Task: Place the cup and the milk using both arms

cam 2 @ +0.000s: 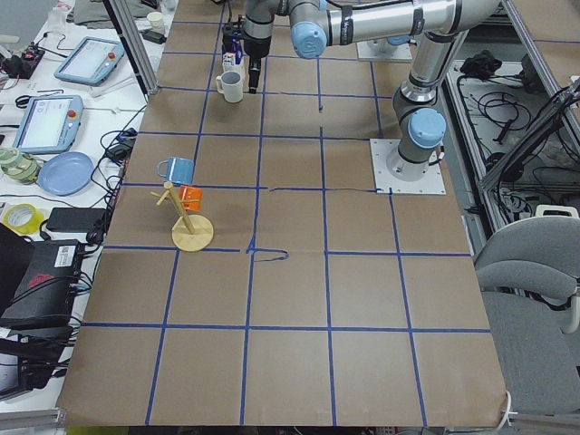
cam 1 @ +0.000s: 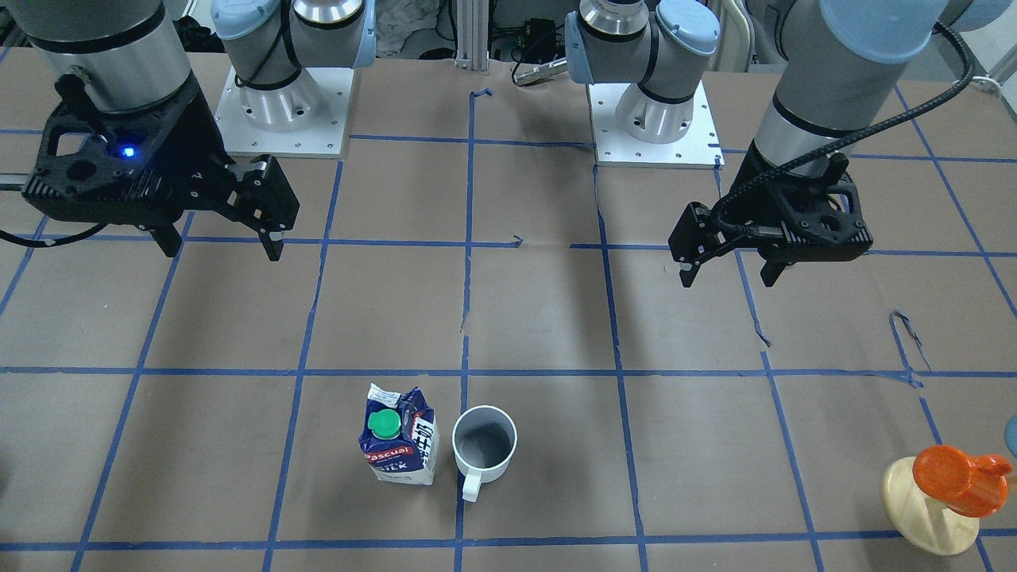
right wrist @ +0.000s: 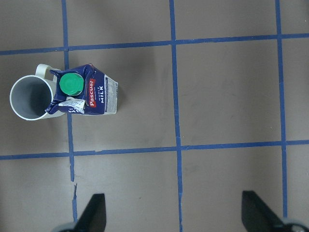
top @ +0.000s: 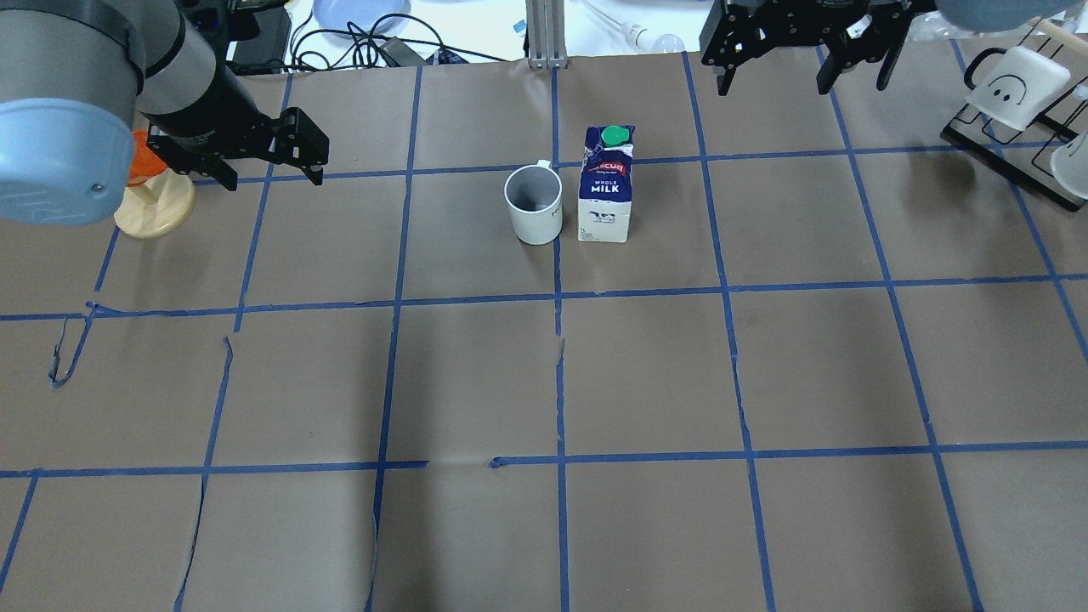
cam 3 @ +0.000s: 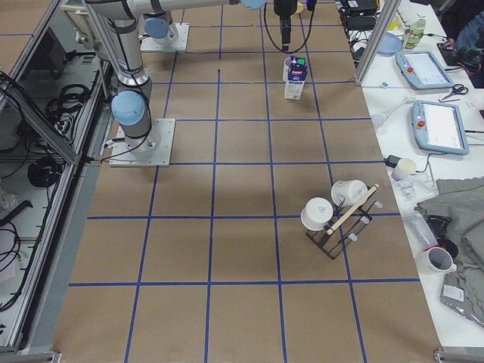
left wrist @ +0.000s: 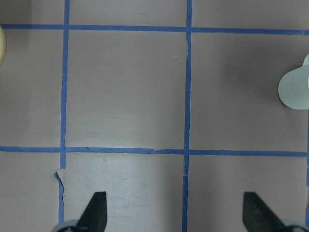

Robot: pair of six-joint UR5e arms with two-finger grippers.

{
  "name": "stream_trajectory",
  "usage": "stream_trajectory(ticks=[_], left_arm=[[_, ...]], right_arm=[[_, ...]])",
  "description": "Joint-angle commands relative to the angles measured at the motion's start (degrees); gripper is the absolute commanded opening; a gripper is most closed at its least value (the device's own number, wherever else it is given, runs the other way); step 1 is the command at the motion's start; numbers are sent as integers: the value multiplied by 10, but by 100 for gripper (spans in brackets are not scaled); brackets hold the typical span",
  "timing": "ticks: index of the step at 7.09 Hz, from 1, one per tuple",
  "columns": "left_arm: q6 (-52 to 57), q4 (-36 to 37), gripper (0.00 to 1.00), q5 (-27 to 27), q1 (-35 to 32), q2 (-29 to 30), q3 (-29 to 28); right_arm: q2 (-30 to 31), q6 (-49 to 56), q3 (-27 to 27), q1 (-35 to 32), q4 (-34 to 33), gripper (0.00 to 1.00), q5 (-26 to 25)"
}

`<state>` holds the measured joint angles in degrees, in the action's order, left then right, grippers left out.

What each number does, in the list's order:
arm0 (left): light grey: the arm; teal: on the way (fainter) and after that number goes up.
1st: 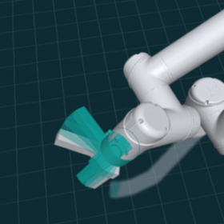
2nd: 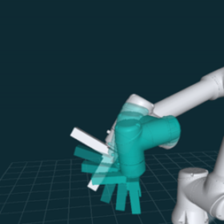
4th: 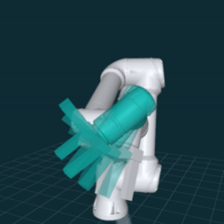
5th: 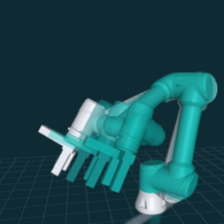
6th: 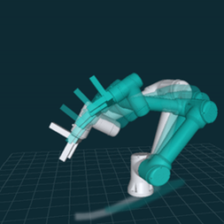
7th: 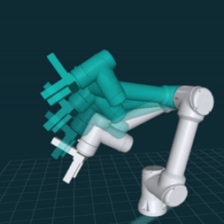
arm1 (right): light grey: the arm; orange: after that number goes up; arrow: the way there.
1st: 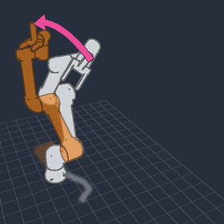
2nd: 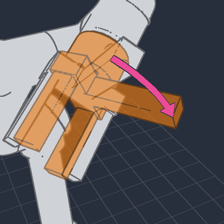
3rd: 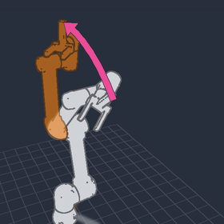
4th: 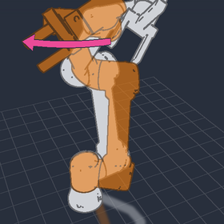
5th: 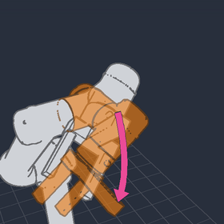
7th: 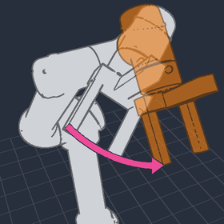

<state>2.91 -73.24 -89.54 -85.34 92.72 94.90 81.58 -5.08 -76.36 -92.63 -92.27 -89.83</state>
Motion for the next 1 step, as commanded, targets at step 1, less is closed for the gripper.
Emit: stream_trajectory(ticks=[1], left_arm=[[0,0,100,0,0,-2,-3]], right_arm=[[0,-3,-1,-1,0,100,1]])
